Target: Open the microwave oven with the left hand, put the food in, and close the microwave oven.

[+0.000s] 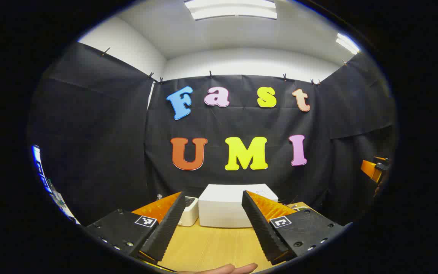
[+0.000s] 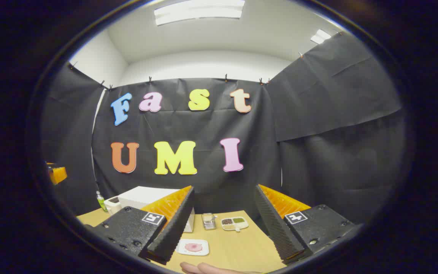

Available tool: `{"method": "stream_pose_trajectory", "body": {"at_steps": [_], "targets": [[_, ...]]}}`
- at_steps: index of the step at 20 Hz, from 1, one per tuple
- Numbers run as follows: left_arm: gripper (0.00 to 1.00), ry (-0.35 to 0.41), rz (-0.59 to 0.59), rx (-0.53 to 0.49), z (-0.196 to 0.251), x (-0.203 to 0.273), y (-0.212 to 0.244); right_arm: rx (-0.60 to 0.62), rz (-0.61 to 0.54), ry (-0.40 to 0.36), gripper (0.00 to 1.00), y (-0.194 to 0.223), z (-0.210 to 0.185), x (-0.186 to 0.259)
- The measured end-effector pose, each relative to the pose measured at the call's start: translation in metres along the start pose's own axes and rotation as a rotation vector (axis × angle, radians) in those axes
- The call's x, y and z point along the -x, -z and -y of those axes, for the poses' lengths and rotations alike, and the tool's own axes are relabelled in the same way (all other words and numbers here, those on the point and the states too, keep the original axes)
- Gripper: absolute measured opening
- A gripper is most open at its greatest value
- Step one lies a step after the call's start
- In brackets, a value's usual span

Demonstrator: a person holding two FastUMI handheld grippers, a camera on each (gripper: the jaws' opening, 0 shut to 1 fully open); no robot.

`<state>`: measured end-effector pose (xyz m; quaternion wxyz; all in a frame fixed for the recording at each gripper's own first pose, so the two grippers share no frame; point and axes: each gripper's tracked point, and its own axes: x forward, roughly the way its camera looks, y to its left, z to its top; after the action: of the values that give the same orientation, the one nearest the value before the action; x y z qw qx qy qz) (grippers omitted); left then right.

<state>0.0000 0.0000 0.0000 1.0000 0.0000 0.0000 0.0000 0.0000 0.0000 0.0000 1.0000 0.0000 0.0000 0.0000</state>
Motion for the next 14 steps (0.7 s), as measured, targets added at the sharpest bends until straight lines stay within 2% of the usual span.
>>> {"method": "stream_pose_trajectory", "body": {"at_steps": [7,14], "targets": [[0.92,-0.022,-0.004,0.015,-0.018,0.003,-0.004,0.004,0.008,0.033,1.00,-0.016,0.011,0.005],[0.92,0.010,-0.011,-0.019,-0.005,0.007,0.002,0.008,0.007,0.026,1.00,-0.016,0.017,0.006]]}}
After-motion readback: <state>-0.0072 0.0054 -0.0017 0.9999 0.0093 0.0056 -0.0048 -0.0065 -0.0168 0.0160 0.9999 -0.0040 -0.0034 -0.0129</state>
